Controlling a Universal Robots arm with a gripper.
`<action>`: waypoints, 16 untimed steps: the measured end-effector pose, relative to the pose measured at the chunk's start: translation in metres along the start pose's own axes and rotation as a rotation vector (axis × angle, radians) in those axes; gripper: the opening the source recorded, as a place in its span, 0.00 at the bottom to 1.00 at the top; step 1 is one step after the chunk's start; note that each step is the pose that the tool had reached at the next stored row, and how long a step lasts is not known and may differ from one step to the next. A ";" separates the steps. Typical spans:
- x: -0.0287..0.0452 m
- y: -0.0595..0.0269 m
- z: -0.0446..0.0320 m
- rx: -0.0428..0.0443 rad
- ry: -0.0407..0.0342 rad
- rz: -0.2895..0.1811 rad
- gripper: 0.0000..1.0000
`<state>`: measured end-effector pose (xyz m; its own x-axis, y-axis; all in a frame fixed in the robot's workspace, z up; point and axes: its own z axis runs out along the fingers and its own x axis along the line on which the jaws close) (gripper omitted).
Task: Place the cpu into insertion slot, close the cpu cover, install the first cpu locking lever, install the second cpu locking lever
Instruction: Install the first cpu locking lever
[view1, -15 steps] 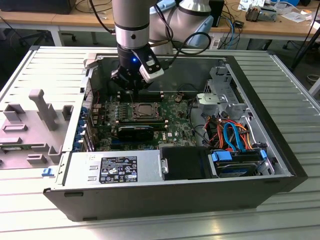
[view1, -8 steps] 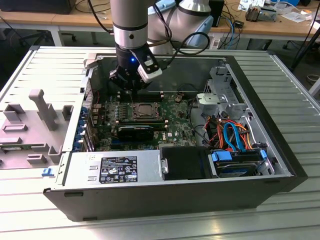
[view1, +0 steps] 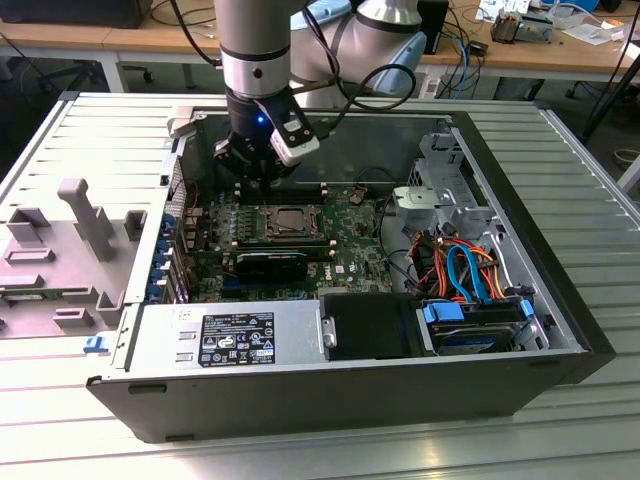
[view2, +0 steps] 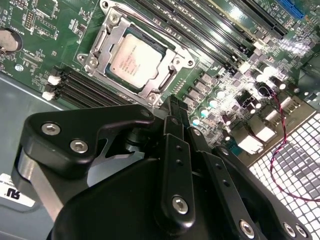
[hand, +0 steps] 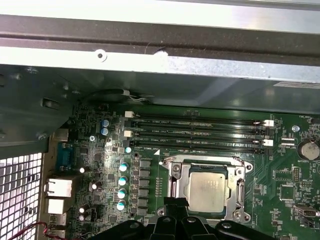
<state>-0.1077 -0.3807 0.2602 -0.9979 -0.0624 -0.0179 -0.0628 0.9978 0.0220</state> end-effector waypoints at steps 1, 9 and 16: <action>0.0012 0.0001 0.0000 0.0000 0.0000 0.000 0.11; 0.0041 0.0003 -0.0001 0.0000 0.0001 0.000 0.11; 0.0060 0.0004 -0.0001 0.0000 0.0001 0.000 0.11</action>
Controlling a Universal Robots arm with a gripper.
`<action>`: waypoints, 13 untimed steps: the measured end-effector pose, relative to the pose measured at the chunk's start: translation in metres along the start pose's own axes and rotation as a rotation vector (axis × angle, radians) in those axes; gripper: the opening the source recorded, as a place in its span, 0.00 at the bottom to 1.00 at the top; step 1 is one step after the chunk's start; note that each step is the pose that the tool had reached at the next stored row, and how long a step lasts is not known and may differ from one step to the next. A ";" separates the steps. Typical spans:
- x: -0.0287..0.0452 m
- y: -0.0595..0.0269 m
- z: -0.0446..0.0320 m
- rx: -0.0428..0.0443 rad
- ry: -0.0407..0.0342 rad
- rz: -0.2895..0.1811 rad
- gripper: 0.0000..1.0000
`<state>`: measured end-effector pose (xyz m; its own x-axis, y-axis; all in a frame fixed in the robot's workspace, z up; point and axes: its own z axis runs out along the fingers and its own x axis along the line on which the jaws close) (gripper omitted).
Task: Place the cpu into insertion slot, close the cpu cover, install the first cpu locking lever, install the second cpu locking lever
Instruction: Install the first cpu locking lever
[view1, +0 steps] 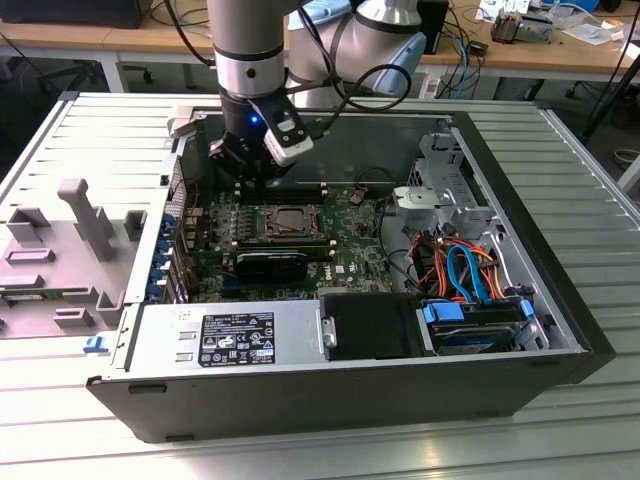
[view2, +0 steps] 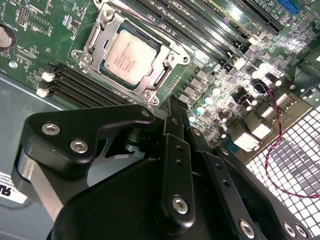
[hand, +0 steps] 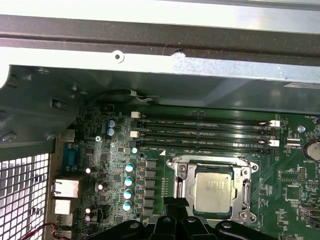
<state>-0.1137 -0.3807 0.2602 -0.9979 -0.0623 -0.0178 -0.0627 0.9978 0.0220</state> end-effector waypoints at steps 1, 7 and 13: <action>0.0002 0.0000 0.0000 0.0000 0.0000 0.000 0.11; 0.0050 0.0003 -0.0003 -0.0001 -0.0005 0.000 0.11; 0.0105 0.0023 -0.0021 -0.0006 -0.0018 0.000 0.11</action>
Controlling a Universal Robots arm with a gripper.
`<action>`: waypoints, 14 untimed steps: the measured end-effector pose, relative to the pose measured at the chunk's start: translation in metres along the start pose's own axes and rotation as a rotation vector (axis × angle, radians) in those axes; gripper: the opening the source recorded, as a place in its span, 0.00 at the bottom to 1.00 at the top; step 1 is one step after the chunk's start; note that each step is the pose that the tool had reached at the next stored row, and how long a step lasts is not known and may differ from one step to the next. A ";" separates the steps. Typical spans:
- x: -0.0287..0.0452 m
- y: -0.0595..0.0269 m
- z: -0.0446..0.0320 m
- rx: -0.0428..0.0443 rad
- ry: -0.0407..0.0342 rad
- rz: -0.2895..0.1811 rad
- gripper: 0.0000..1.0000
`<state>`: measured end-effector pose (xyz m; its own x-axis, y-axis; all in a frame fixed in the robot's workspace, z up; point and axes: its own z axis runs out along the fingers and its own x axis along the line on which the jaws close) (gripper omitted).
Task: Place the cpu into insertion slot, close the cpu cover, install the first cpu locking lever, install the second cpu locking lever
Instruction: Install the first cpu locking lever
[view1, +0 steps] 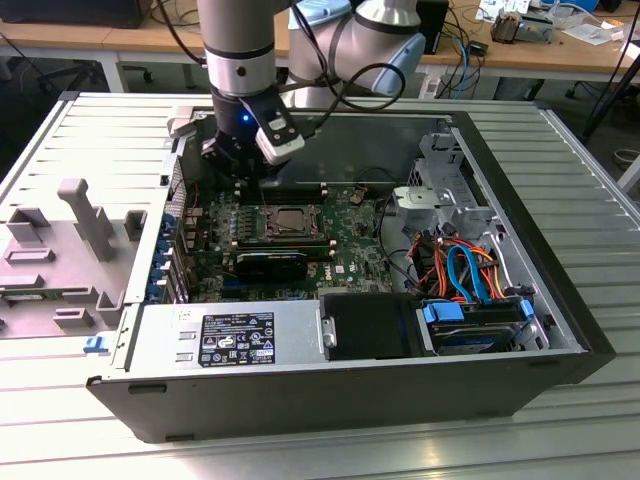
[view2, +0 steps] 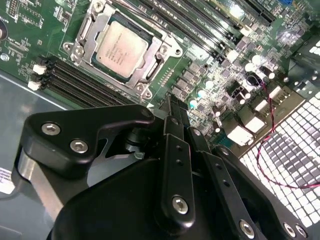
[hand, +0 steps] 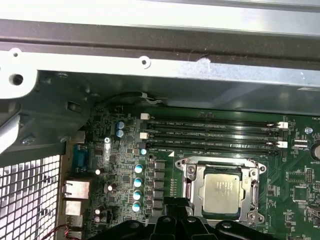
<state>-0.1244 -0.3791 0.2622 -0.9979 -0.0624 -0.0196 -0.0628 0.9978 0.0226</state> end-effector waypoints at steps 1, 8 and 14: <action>0.0016 0.0018 -0.0006 -0.0002 -0.0004 0.000 0.11; 0.0053 0.0164 -0.0015 -0.0006 -0.0006 0.000 0.11; 0.0055 0.0356 -0.0010 -0.0008 -0.0007 0.000 0.11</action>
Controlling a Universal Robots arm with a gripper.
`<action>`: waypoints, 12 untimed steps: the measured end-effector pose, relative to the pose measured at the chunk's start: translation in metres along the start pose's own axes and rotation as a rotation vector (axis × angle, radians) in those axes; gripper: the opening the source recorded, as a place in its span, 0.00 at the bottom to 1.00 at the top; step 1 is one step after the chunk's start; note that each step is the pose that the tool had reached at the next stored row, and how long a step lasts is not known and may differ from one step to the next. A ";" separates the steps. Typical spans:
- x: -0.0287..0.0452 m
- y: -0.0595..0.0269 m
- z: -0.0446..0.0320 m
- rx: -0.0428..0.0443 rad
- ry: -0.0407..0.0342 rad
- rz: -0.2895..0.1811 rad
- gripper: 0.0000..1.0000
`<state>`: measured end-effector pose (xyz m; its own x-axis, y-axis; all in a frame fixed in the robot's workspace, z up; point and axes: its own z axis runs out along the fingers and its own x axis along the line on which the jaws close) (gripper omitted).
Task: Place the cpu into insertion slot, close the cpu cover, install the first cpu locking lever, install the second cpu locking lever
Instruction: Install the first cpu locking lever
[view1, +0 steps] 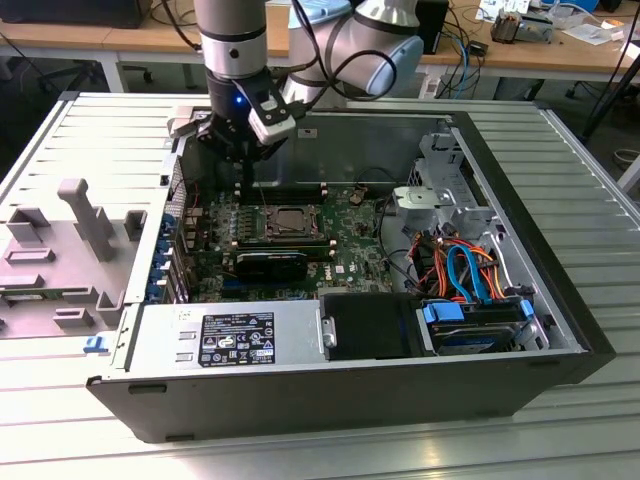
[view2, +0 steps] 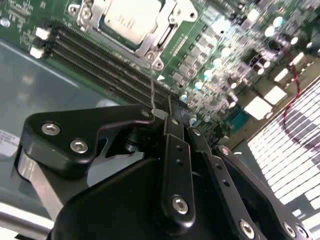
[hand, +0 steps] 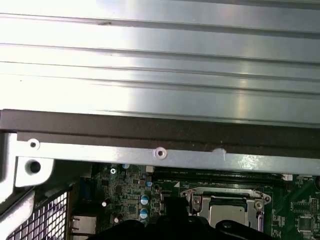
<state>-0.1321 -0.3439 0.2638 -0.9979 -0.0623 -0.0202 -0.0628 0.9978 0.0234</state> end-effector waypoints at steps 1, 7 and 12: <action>-0.0001 0.0003 0.0001 0.0000 -0.0001 0.000 0.11; -0.0068 0.0024 0.0016 -0.0002 0.0027 -0.004 0.11; -0.0167 0.0023 0.0025 -0.0005 0.0060 -0.008 0.11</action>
<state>-0.1156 -0.3405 0.2618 -0.9974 -0.0701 -0.0144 -0.0704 0.9972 0.0238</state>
